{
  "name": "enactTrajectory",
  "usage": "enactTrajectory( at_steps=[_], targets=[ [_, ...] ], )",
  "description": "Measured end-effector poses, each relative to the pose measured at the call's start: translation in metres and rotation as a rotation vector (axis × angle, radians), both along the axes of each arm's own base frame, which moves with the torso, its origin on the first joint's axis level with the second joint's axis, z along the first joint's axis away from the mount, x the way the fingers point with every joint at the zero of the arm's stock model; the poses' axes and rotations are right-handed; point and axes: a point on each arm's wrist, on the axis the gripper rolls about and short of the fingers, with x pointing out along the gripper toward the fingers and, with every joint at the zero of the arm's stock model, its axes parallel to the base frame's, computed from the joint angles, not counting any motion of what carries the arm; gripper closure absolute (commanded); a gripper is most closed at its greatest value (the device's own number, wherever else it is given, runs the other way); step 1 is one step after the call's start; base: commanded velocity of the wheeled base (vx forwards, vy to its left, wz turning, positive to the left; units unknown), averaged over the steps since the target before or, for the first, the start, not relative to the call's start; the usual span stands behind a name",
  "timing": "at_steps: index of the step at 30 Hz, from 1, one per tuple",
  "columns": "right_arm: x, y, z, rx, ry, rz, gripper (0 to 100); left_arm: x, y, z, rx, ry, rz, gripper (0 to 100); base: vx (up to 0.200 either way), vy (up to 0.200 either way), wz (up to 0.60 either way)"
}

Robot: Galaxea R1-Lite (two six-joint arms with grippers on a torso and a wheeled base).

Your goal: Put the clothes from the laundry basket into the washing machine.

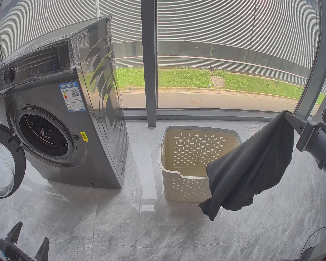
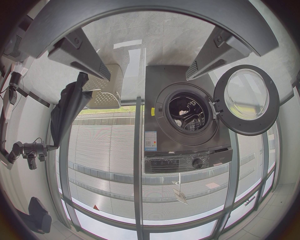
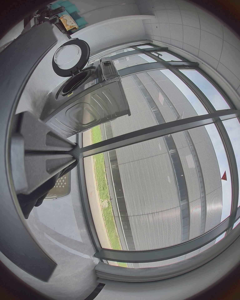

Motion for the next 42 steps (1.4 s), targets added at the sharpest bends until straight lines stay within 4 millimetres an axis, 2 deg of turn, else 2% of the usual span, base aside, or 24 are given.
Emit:
enactTrajectory(
  at_steps=[32, 42],
  targets=[
    [-0.008, 0.011, -0.001, 0.000, 0.000, 0.082, 100, 0.000, 0.000, 0.000, 0.000, 0.001, 0.000, 0, 0.000, 0.200, 0.00],
    [-0.017, 0.017, -0.002, 0.004, -0.006, 0.150, 100, 0.000, 0.000, 0.000, 0.001, 0.001, 0.001, 0, 0.000, 0.200, 0.00]
  ],
)
